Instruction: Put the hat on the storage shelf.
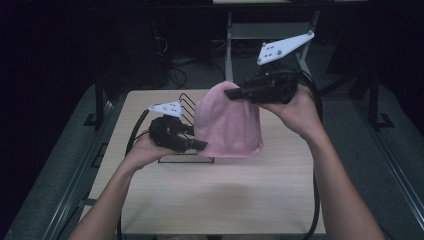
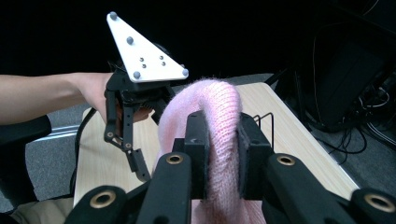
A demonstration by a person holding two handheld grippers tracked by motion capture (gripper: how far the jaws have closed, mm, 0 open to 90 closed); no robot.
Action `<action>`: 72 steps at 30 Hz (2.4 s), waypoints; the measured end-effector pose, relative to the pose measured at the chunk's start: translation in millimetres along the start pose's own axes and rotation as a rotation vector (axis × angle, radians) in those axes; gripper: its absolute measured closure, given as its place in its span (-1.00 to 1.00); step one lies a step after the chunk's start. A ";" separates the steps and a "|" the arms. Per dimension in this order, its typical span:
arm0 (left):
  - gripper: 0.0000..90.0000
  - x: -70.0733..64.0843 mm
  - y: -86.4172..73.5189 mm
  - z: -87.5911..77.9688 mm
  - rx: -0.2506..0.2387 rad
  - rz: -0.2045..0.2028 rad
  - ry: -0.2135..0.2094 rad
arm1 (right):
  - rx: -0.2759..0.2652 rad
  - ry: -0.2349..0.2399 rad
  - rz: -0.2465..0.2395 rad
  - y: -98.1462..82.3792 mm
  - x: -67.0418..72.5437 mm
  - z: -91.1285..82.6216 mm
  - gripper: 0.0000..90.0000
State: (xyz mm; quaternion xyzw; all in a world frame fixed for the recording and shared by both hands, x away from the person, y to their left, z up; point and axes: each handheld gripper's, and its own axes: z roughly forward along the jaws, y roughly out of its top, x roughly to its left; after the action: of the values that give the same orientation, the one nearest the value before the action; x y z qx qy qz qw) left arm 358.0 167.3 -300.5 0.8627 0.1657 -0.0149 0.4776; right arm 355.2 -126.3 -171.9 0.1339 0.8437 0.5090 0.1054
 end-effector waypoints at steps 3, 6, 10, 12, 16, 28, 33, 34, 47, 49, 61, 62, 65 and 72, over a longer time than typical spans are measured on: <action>0.54 4.0 0.6 -4.9 -0.003 0.002 0.016 | -0.007 -0.005 -0.002 2.6 -2.1 1.4 0.71; 0.72 7.6 2.7 -12.9 -0.008 0.008 0.045 | -0.013 -0.011 0.006 3.2 -8.1 4.5 0.71; 0.76 11.2 4.4 -18.8 -0.011 0.003 0.069 | -0.022 -0.011 0.017 3.9 -14.8 6.9 0.71; 0.75 13.1 5.8 -22.2 -0.001 0.004 0.095 | -0.017 -0.015 0.029 5.1 -20.3 10.0 0.71; 0.77 16.9 8.1 -29.3 0.022 0.013 0.138 | -0.014 -0.009 0.038 10.4 -28.8 19.4 0.71; 0.79 34.7 6.9 -53.2 0.029 -0.005 0.232 | -0.003 -0.008 0.038 24.4 -42.0 43.0 0.70; 0.79 44.0 2.1 -60.3 0.015 -0.034 0.255 | 0.002 -0.005 0.040 26.2 -46.3 51.9 0.70; 0.79 45.2 1.4 -61.7 0.012 -0.039 0.258 | 0.002 -0.003 0.046 26.6 -47.0 53.7 0.70; 0.80 61.1 -5.4 -70.2 0.035 -0.058 0.305 | -0.007 0.011 0.064 27.0 -61.7 76.7 0.70; 0.80 63.6 -6.5 -70.1 0.034 -0.063 0.306 | -0.006 0.011 0.063 26.6 -63.7 79.8 0.70; 0.80 70.7 -13.3 -71.5 0.044 -0.073 0.308 | -0.010 0.027 0.066 27.0 -67.7 91.6 0.70; 0.80 70.1 -14.5 -72.1 0.044 -0.072 0.308 | -0.008 0.030 0.061 27.8 -66.2 92.3 0.70; 0.80 67.8 -16.7 -73.7 0.059 -0.064 0.312 | -0.003 0.040 0.044 30.6 -60.3 95.5 0.70; 0.80 65.0 -27.8 -78.9 0.049 -0.074 0.317 | 0.021 0.056 0.030 34.5 -50.0 99.5 0.70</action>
State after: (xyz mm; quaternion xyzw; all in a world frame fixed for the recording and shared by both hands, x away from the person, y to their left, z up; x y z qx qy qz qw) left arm 400.6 264.0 -292.4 0.8590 0.2699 0.0998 0.4234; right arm 437.6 -44.9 -185.0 0.1333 0.8495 0.5052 0.0725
